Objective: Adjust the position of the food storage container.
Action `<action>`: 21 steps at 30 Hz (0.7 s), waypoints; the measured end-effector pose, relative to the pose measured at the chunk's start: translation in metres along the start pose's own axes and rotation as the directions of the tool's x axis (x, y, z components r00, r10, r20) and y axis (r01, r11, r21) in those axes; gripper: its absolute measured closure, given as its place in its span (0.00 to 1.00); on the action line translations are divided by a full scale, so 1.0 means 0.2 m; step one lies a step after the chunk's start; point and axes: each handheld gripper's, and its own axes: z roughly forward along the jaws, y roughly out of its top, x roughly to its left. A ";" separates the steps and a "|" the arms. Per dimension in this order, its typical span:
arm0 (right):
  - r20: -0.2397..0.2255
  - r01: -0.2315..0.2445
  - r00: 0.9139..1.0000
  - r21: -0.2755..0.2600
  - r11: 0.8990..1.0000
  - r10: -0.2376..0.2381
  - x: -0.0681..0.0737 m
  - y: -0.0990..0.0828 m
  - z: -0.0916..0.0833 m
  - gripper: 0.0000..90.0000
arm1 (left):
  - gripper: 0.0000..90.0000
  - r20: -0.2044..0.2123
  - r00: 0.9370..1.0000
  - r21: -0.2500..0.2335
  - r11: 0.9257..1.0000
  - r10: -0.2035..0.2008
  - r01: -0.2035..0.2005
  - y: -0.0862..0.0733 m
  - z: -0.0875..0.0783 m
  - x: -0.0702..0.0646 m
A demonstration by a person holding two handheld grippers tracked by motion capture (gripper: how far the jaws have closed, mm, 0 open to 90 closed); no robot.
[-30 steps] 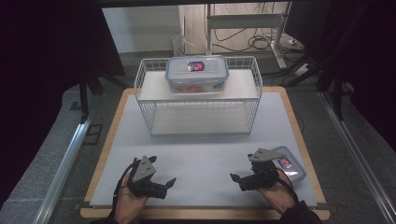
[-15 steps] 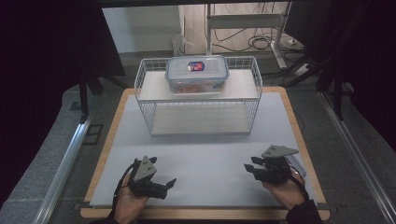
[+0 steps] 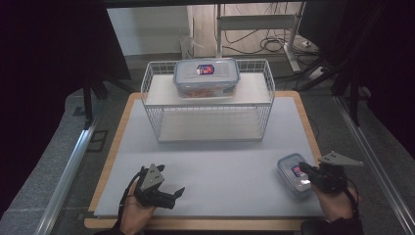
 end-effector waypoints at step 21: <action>0.115 -0.107 0.989 0.162 0.981 0.089 -0.19 -0.15 0.01 1.00 | 0.01 0.011 1.000 0.030 0.999 -0.012 0.011 -0.01 0.02 0.00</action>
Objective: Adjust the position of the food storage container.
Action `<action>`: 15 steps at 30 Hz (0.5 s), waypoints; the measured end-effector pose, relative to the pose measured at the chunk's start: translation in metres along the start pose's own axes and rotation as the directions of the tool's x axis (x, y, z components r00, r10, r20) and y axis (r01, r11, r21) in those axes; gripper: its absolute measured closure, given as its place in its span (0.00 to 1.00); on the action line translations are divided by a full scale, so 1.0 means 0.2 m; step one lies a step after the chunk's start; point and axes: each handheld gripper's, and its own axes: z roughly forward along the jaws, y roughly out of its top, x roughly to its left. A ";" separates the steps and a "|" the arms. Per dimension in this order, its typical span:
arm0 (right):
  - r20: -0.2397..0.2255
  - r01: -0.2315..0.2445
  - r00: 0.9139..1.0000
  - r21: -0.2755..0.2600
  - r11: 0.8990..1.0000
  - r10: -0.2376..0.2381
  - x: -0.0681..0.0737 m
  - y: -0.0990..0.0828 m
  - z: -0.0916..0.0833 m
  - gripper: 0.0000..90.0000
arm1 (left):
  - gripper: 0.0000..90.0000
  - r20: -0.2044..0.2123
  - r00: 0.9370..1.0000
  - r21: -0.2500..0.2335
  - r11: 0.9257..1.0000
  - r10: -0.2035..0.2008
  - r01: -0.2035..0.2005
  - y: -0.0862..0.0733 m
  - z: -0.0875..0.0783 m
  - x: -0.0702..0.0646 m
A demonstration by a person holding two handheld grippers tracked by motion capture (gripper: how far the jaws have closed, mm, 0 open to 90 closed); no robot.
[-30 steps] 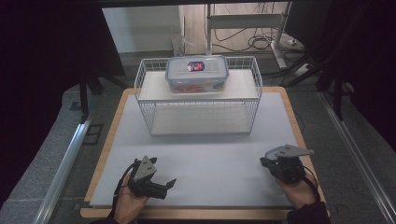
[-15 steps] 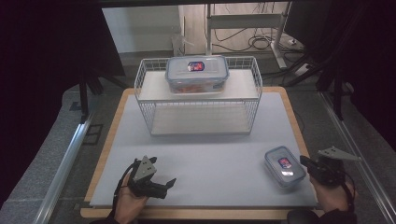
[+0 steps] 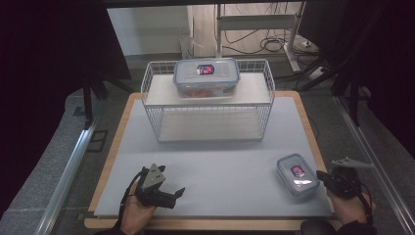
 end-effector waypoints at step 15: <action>-0.194 0.098 0.977 0.027 0.995 -0.091 0.27 0.07 0.11 1.00 | 0.01 0.009 1.000 0.017 1.000 0.003 -0.003 0.00 0.02 -0.01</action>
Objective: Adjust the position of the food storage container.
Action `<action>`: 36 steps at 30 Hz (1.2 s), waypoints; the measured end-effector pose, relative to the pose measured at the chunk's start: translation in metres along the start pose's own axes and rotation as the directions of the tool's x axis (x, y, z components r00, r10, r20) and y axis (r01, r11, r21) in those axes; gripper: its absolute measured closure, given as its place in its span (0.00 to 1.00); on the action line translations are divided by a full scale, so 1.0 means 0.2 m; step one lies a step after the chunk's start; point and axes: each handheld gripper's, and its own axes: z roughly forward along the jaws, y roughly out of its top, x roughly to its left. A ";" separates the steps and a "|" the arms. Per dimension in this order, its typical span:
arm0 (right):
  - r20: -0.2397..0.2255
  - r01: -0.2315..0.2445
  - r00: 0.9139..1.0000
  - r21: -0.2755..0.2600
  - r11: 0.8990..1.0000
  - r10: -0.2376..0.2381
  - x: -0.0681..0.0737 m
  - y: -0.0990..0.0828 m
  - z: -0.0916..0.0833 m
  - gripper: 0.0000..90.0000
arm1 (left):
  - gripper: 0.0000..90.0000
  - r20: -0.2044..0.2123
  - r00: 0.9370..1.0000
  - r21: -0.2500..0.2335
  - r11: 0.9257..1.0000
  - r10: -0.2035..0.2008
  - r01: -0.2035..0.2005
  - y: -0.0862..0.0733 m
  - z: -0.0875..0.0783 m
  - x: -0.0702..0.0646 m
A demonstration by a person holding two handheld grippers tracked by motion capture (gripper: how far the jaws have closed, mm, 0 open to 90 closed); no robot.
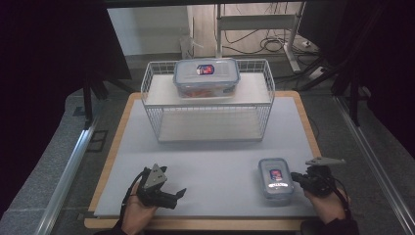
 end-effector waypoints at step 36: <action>-0.174 0.249 0.953 -0.006 0.969 -0.246 0.50 -0.01 0.06 1.00 | 0.02 0.017 1.000 0.023 1.000 -0.001 0.001 0.01 0.03 -0.01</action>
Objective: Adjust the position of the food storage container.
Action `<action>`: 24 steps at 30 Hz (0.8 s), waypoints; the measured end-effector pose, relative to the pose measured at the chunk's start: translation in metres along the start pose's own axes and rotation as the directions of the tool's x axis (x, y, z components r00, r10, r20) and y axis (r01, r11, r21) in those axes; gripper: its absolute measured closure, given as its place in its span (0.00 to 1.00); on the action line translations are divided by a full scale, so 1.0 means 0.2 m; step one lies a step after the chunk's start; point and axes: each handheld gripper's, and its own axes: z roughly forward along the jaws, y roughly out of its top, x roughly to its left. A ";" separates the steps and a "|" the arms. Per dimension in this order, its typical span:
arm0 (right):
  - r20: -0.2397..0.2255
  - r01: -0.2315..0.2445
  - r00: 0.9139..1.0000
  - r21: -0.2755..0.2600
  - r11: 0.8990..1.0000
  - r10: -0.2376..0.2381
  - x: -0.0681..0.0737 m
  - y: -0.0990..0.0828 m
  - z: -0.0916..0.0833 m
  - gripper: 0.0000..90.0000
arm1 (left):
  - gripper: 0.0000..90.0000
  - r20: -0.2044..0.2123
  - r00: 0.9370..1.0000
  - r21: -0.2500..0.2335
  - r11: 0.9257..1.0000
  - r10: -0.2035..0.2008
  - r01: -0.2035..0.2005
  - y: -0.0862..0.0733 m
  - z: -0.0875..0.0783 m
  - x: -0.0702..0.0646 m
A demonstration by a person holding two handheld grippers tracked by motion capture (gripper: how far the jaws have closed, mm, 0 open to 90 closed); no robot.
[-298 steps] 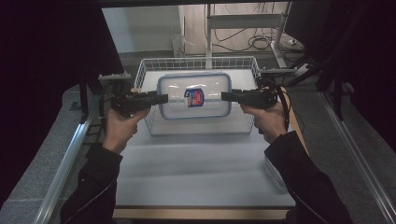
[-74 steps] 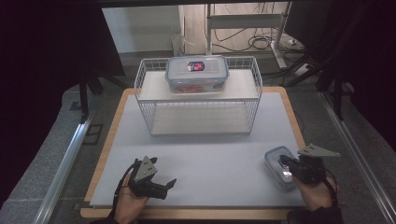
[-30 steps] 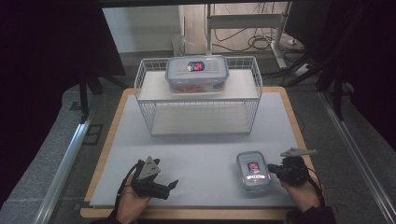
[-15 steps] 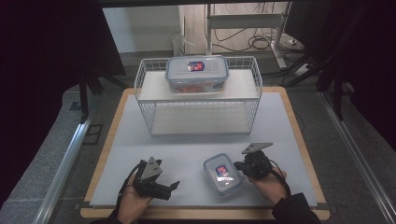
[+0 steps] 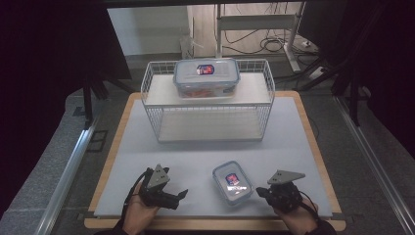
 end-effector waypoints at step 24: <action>-0.080 -0.053 0.995 0.056 0.997 0.058 -0.09 0.13 0.26 1.00 | 0.07 -0.021 0.999 0.072 0.997 -0.030 0.031 0.09 0.09 0.07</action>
